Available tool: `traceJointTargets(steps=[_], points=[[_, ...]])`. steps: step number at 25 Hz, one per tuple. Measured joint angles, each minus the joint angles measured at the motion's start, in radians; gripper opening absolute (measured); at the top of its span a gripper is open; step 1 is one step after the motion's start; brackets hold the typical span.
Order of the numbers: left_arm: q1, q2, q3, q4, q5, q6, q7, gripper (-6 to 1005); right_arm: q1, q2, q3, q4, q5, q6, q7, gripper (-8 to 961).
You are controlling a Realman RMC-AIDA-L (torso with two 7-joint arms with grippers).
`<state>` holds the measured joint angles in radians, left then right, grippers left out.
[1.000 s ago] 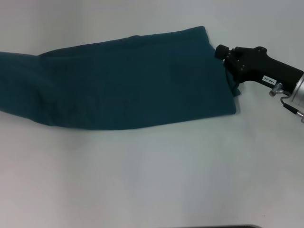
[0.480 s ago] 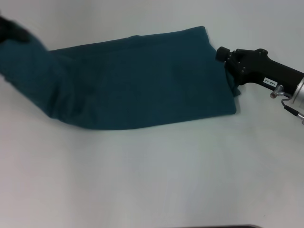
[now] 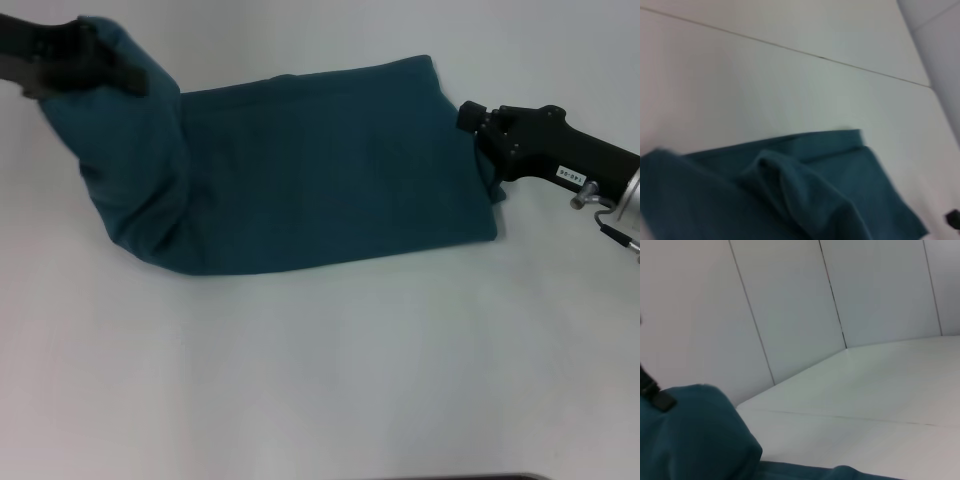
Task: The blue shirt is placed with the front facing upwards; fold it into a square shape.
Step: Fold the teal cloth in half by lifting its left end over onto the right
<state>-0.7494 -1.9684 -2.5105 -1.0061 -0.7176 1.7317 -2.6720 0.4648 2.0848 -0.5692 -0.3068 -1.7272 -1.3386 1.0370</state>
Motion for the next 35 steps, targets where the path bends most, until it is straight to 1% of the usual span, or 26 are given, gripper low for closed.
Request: traceJointTargets(steps=[5,6,9,11,14,17,19,20,21,25,26,30,35], points=[[0.072,0.077,-0.005,-0.001,0.0,0.01,-0.012,48,0.002,0.0,0.0,0.0,0.0,0.01,0.0,31],[0.09,0.099,-0.01,0.003,0.0,0.01,-0.011,48,0.003,0.0,0.0,0.0,0.0,0.012,0.0,31],[0.122,0.131,-0.042,0.008,0.0,0.018,0.008,48,0.007,0.0,-0.004,0.0,0.0,0.02,0.001,32],[0.137,0.14,-0.077,0.0,0.001,0.025,0.02,48,0.007,0.0,-0.007,0.0,0.0,0.023,0.002,33],[0.149,0.148,-0.129,-0.003,0.038,0.042,0.034,48,0.004,0.0,-0.009,-0.001,0.0,0.026,0.008,34],[0.148,0.154,-0.14,0.011,0.112,0.051,0.04,49,0.001,0.0,-0.009,-0.008,0.0,0.027,0.012,35],[0.145,0.153,-0.131,0.015,0.141,0.052,0.049,49,0.0,0.0,-0.009,-0.01,0.0,0.028,0.013,35],[0.145,0.147,-0.109,0.016,0.147,0.052,0.066,49,0.0,0.0,-0.009,-0.011,0.0,0.03,0.014,36],[0.145,0.147,-0.109,0.016,0.147,0.052,0.066,49,0.0,0.0,-0.009,-0.011,0.0,0.031,0.014,36],[0.147,0.134,-0.061,0.016,0.148,0.05,0.114,50,-0.001,0.0,-0.009,-0.011,0.0,0.034,0.014,37],[0.148,0.129,-0.045,0.015,0.147,0.053,0.163,50,-0.002,0.0,-0.009,-0.012,0.0,0.037,0.014,38],[0.15,0.109,-0.042,-0.004,0.14,0.056,0.308,49,-0.001,0.0,-0.009,-0.012,0.0,0.046,0.014,39],[0.158,0.103,-0.06,-0.004,0.133,0.041,0.399,48,0.001,0.0,-0.006,-0.013,0.0,0.049,0.014,41]])
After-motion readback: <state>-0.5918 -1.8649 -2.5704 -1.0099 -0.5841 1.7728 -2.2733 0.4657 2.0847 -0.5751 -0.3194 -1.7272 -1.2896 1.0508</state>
